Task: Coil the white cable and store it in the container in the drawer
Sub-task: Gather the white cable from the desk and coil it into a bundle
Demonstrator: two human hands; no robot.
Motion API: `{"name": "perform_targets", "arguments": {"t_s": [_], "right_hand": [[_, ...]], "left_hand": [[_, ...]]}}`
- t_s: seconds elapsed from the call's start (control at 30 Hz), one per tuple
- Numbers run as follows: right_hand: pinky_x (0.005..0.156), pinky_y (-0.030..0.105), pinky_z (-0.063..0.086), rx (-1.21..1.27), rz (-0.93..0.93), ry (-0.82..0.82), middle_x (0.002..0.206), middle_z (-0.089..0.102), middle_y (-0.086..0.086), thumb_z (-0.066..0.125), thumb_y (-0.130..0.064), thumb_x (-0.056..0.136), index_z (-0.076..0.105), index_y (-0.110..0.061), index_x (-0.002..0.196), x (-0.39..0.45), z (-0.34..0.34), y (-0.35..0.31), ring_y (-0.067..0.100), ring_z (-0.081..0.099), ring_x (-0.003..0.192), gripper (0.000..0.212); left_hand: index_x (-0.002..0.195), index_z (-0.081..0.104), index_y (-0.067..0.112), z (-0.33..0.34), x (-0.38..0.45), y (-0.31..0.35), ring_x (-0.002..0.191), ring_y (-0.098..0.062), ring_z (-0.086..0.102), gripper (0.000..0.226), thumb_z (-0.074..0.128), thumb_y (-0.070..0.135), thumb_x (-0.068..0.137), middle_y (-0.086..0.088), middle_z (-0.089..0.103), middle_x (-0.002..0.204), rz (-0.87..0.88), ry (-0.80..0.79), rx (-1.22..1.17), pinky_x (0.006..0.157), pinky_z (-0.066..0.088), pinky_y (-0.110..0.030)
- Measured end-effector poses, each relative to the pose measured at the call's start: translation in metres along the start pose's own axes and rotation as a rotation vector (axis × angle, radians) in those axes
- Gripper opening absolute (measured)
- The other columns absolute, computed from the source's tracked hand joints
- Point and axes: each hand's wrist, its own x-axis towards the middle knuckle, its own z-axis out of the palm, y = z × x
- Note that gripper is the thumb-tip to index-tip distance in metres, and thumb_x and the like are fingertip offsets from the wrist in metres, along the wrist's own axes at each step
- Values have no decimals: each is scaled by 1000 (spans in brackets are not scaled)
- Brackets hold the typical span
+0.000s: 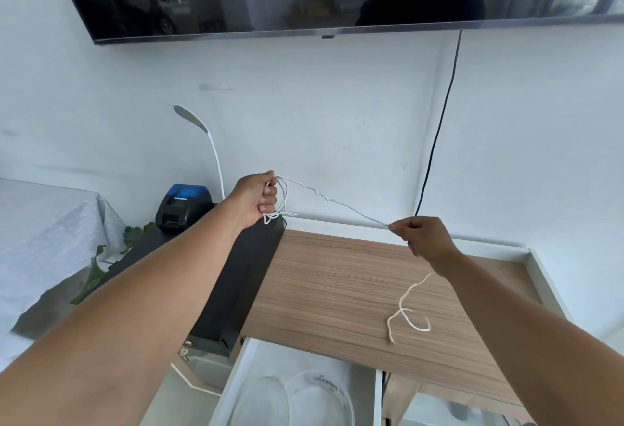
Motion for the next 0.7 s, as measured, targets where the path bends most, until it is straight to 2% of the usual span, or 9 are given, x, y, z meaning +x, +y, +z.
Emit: {"name": "perform_targets", "arguments": {"t_s": [0.07, 0.13, 0.2, 0.27, 0.37, 0.47, 0.53, 0.6, 0.7], "right_hand": [[44, 14, 38, -163, -82, 8, 52, 64, -15, 76, -25, 81, 79, -15, 79, -1, 9, -9, 0, 49, 42, 11], [52, 14, 42, -325, -166, -81, 67, 71, -14, 73, -25, 82, 80, -20, 78, -3, 20, -24, -3, 57, 54, 9], [54, 12, 40, -440, -213, -211, 70, 70, -15, 73, -24, 83, 80, -20, 81, -4, 31, -40, -8, 57, 54, 8], [54, 12, 40, -459, -227, -352, 69, 70, -15, 74, -23, 83, 80, -19, 83, -6, 40, -53, -8, 54, 50, 8], [46, 15, 37, -307, -197, -491, 63, 64, -13, 73, -20, 83, 80, -16, 84, -10, 49, -68, 2, 43, 47, 8], [43, 18, 32, -114, -153, -466, 53, 54, -12, 69, -11, 85, 79, -9, 87, -9, 56, -78, 7, 34, 46, 10], [43, 19, 31, -30, -142, -401, 54, 55, -11, 67, -9, 86, 79, -10, 88, -8, 59, -83, 9, 34, 47, 12], [43, 16, 32, -25, -162, -314, 56, 58, -13, 72, -18, 85, 79, -13, 87, -6, 58, -87, 5, 40, 45, 9], [41, 12, 32, -81, -200, -259, 47, 53, -18, 78, -25, 81, 77, -10, 88, -3, 49, -85, 1, 40, 40, 17]], "left_hand": [[75, 48, 13, 3, 1, -4, 28, -6, 26, 30, 43, 24, 102, 3, 42, 46, 7, -4, -16, 33, 18, -15], [78, 53, 10, 10, 0, -9, 30, -7, 30, 28, 45, 23, 102, -3, 48, 58, 26, -6, 10, 34, 21, -16], [83, 57, 7, 18, -2, -15, 35, -8, 35, 27, 48, 24, 101, -8, 57, 66, 53, -8, 100, 36, 26, -18], [87, 58, 7, 24, -4, -21, 42, -12, 42, 25, 49, 26, 101, -14, 68, 74, 72, -22, 196, 42, 34, -21], [87, 54, 8, 32, -11, -31, 59, -22, 67, 26, 44, 27, 102, -19, 74, 86, 79, -85, 229, 53, 53, -28], [93, 52, 8, 39, -19, -41, 73, -29, 75, 26, 42, 29, 102, -23, 75, 89, 55, -146, 275, 59, 60, -32], [97, 54, 6, 43, -23, -49, 67, -31, 74, 27, 42, 29, 102, -21, 75, 80, 19, -204, 287, 57, 58, -31], [95, 58, 2, 44, -25, -55, 56, -30, 70, 30, 42, 26, 103, -16, 72, 67, -10, -278, 273, 56, 56, -31], [89, 62, 3, 43, -23, -53, 41, -15, 46, 28, 45, 23, 100, -3, 54, 52, -40, -304, 231, 46, 45, -25]]}}
